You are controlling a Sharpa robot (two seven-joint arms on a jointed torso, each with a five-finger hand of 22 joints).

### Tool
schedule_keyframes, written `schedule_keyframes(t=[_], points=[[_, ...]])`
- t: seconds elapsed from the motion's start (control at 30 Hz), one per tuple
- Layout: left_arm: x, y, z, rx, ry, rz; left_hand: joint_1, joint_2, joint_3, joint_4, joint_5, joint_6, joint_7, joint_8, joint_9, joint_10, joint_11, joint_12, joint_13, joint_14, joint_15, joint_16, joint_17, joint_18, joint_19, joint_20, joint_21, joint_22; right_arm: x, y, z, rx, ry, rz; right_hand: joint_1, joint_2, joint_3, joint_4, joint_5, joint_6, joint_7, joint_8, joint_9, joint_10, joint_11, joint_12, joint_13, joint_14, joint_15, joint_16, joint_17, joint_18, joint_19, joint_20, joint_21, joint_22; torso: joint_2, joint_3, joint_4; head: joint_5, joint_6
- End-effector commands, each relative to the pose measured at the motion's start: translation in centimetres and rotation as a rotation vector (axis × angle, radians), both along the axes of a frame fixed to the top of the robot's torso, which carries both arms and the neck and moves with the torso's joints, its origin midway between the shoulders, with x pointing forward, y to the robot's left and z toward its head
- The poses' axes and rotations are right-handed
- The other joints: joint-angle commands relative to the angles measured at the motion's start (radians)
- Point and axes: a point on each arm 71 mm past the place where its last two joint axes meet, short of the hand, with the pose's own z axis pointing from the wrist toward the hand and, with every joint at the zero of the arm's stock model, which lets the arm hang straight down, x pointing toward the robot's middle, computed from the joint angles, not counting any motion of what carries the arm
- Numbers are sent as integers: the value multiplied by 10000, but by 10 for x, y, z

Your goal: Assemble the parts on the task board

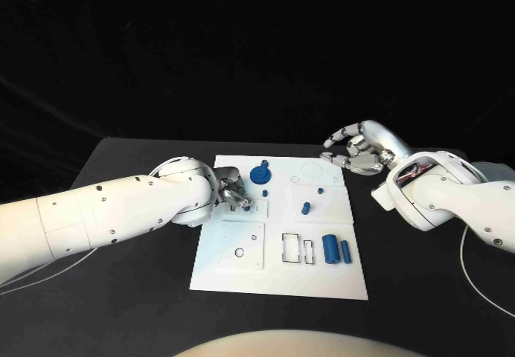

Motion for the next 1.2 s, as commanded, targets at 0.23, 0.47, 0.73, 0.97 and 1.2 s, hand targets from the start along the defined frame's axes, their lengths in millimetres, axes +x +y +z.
schedule_keyframes(t=[0.23, 0.47, 0.73, 0.97, 1.2], points=[[-1, -2, -3, 275, -287, -269, -51, 28, 2129, -2078, 43, 156, -166, 50, 18, 64, -11, 66, 21, 845, -72, 52, 1733, -217, 42, -53, 88, 63, 0, 0, 0, -9, -28, 82, -107, -32, 60, 26, 69, -51, -11, 59, -12, -2, -58, -23, 1359, 900, -96, -52, 2059, 31, 803, -57, -64, 2353, 12, 14, 1, -2, -7], [-3, -3, -4, 412, -118, -416, -59, 18, 2138, -2081, 44, 160, -169, 54, 24, 61, -15, 57, 4, 848, -77, 59, 1745, -221, 48, -54, 96, 79, 0, 0, -1, -10, -2, 79, -107, -32, 60, 26, 69, -51, -11, 59, -12, -2, -58, -23, 1359, 900, -96, -52, 2059, 31, 803, -57, -64, 2353, 10, 16, 0, 55, -21], [-5, -1, -6, 578, 95, -557, -70, -10, 2159, -2096, 56, 169, -178, 62, 35, 64, -24, 51, -13, 852, -86, 69, 1760, -226, 54, -53, 105, 95, 0, 0, -2, -11, 21, 73, -107, -32, 60, 26, 69, -51, -11, 59, -12, -2, -58, -23, 1359, 900, -96, -52, 2059, 31, 803, -57, -64, 2353, 5, 8, 0, 43, -45], [-4, 1, -6, 614, 120, -535, -75, -27, 2175, -2106, 76, 177, -184, 67, 42, 71, -31, 52, -16, 854, -91, 76, 1770, -230, 60, -52, 114, 111, 0, -1, -2, -24, 33, 39, -122, -34, 91, 26, 73, -48, -13, 73, -14, -5, -61, -27, 1354, 898, -98, -56, 2051, 31, 804, -59, -64, 2354, 5, 10, 5, 37, -68], [-4, 1, -6, 608, 98, -495, -83, -41, 2186, -2111, 92, 184, -189, 72, 48, 72, -35, 45, -30, 855, -95, 80, 1775, -229, 59, -52, 114, 109, 0, -1, -2, -25, 30, 46, -122, -34, 91, 26, 73, -48, -13, 73, -14, -5, -61, -27, 1354, 898, -98, -56, 2051, 31, 804, -59, -64, 2354, 6, 5, 6, 45, -63]])
